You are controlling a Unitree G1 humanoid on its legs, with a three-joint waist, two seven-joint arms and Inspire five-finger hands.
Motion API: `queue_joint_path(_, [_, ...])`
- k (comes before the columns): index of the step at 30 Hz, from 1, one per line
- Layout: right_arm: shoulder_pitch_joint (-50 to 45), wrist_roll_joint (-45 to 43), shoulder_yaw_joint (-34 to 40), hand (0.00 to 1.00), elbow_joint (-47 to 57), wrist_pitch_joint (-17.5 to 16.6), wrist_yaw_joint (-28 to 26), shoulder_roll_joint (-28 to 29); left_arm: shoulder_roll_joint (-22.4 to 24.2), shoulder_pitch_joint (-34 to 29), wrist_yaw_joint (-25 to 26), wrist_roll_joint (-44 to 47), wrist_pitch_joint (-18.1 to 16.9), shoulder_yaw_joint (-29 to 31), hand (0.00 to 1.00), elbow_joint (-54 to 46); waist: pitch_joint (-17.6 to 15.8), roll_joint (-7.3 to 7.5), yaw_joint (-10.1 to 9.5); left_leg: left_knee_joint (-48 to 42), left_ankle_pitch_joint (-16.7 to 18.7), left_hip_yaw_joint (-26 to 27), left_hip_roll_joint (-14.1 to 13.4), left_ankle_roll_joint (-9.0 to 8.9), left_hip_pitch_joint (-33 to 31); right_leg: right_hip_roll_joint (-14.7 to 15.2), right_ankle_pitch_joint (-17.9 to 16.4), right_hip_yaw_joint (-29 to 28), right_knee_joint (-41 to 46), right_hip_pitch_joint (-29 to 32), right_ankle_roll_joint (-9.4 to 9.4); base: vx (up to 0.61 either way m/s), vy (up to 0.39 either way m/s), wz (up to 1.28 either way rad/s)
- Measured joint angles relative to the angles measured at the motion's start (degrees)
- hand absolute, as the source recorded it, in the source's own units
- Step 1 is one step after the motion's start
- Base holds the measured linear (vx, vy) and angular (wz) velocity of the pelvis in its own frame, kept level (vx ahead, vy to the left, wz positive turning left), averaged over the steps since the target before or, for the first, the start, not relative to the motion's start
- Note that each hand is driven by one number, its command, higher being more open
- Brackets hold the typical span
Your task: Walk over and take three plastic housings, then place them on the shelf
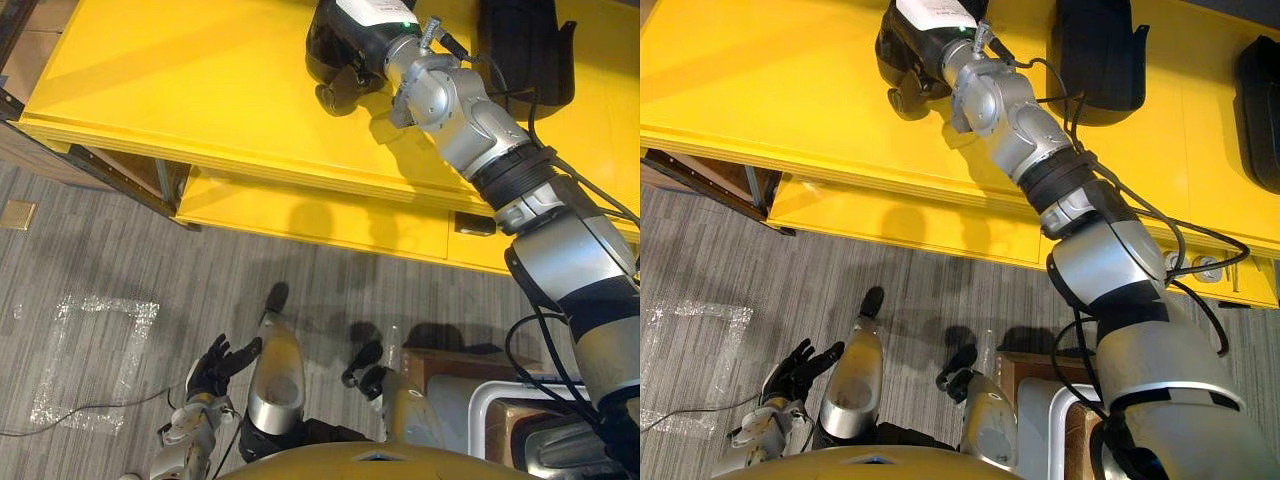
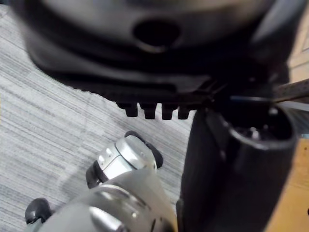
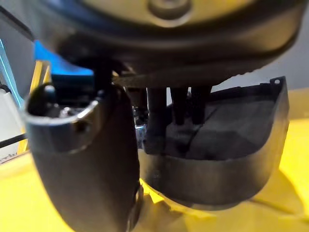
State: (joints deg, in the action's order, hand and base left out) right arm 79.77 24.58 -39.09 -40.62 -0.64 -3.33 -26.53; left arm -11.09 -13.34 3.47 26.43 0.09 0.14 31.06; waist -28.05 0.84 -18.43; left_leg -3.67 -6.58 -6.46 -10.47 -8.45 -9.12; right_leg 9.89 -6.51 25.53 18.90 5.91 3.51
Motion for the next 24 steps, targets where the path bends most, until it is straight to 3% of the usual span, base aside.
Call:
queue_joint_path(9, [0.40,4.83,-0.65,1.00,0.60,-0.21,-2.83,0.00,0.08,-0.01,0.05,-0.34,-0.05,0.27,1.00,3.35,4.28,1.43,0.20,2.40,-0.42,0.55,-0.10,-0.33,2.36,-0.55,0.72,0.15,-3.28,-2.41,0.65,0.03,-0.002,-0.01])
queue_joint_path(16, [0.42,6.71,-2.05,1.00,2.12,-1.48,-15.73,0.00,1.19,0.01,0.16,-2.36,0.29,0.92,1.00,4.50,7.98,2.92,1.87,4.42,-0.42,1.81,-0.11,-0.25,4.67,-1.14,2.16,-0.41,-6.83,-4.71,1.28,0.04,-0.008,-0.05])
queue_joint_path(20, [-0.02,6.61,-3.42,1.00,5.61,-3.37,-23.13,-0.77,1.52,0.14,-0.30,-2.48,2.08,1.06,1.00,4.64,10.65,3.75,4.10,5.83,-0.47,2.82,-0.22,-0.16,5.88,-1.64,3.06,-0.94,-9.13,-5.81,1.56,0.03,-0.006,-0.07])
queue_joint_path(24, [-0.39,5.41,-4.97,1.00,9.18,-4.41,-25.80,-2.62,1.76,0.37,-0.38,-4.62,2.63,2.32,1.00,5.59,12.68,4.24,5.74,6.21,-0.37,3.40,-0.22,-0.12,6.87,-1.83,3.41,-1.46,-10.08,-6.58,1.67,0.04,-0.012,-0.09])
